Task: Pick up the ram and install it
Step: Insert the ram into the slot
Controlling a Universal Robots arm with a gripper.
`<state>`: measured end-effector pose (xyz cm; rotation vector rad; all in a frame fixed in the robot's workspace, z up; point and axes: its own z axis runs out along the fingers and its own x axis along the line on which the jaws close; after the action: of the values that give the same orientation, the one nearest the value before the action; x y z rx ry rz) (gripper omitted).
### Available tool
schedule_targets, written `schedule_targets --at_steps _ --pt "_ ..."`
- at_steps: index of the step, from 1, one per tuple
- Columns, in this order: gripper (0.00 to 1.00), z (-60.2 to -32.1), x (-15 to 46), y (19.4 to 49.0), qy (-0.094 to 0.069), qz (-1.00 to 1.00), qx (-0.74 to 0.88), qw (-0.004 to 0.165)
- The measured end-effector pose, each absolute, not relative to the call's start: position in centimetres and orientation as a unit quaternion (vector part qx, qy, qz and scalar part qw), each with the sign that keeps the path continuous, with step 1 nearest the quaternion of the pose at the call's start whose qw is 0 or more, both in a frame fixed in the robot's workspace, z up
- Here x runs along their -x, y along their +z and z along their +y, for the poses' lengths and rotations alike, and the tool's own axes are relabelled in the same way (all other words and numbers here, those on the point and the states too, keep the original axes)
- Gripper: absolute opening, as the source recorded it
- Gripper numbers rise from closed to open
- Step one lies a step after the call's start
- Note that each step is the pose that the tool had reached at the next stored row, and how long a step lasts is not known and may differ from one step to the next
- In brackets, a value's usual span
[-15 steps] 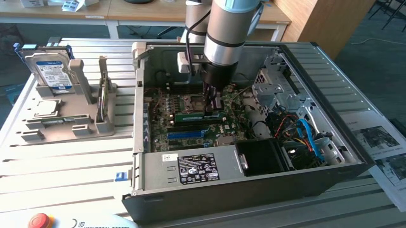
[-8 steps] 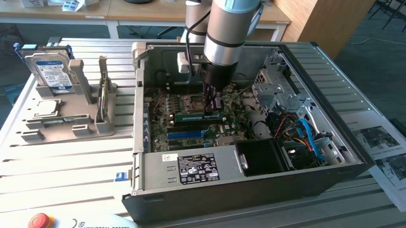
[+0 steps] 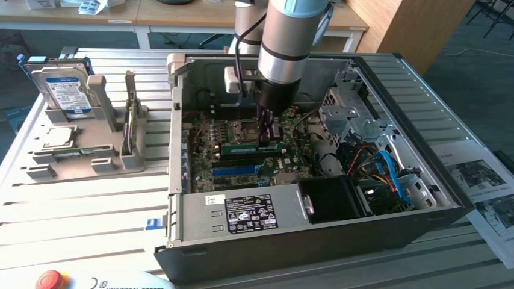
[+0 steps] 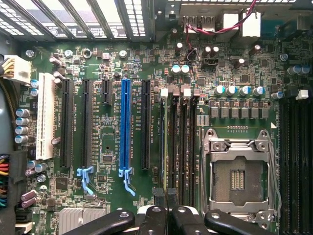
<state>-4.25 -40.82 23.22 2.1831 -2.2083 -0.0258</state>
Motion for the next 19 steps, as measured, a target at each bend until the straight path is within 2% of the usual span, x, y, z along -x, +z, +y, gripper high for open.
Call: schedule_targets --at_steps 19 --pt "0.11 -40.82 4.29 22.63 -0.008 -0.711 -0.703 0.018"
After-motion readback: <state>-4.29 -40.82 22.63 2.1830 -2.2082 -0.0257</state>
